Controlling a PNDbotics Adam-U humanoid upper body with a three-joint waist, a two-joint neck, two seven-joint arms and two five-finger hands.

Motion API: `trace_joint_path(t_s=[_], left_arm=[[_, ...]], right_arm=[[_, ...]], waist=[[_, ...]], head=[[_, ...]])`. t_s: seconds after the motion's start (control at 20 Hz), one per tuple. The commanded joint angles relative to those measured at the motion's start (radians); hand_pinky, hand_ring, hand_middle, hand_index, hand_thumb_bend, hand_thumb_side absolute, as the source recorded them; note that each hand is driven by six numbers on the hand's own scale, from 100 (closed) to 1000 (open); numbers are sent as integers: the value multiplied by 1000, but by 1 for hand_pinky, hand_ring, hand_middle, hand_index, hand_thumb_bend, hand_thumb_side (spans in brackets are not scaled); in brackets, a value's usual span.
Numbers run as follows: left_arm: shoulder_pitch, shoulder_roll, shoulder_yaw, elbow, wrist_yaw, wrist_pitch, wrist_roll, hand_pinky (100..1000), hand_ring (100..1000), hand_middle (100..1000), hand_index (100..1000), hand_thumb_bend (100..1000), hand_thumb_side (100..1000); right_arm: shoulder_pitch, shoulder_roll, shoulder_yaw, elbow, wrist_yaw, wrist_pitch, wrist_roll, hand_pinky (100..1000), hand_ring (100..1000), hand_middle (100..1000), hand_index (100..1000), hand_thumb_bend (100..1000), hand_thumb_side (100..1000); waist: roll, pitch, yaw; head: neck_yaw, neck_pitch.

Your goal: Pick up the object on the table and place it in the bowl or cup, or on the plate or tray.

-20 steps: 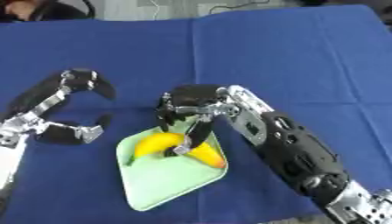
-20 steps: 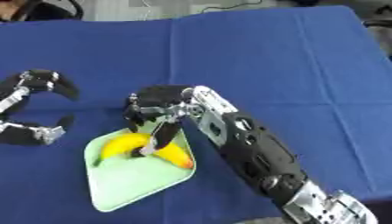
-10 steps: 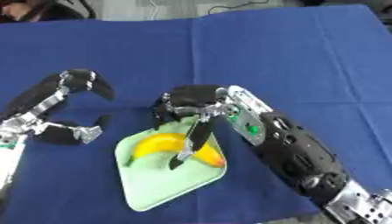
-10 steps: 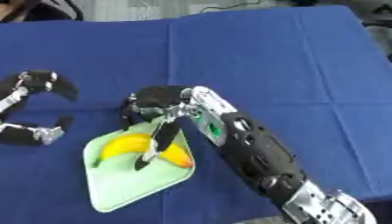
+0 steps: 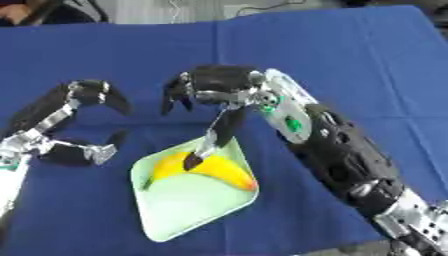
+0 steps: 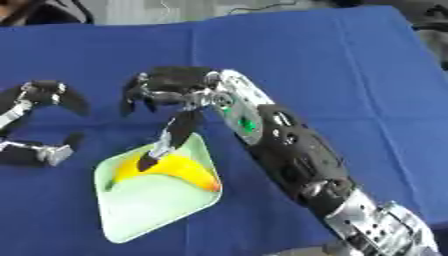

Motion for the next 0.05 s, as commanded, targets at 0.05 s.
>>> trace_joint_path(t_s=[0.05], left_arm=[[-6, 19, 9, -15, -1, -136, -130, 564, 607, 605, 676, 100, 266]], right_arm=[[-18, -19, -26, -48, -6, 23, -16, 329, 502, 659, 762, 809, 812]], waist=[[5, -23, 2]], head=[[-3, -13]])
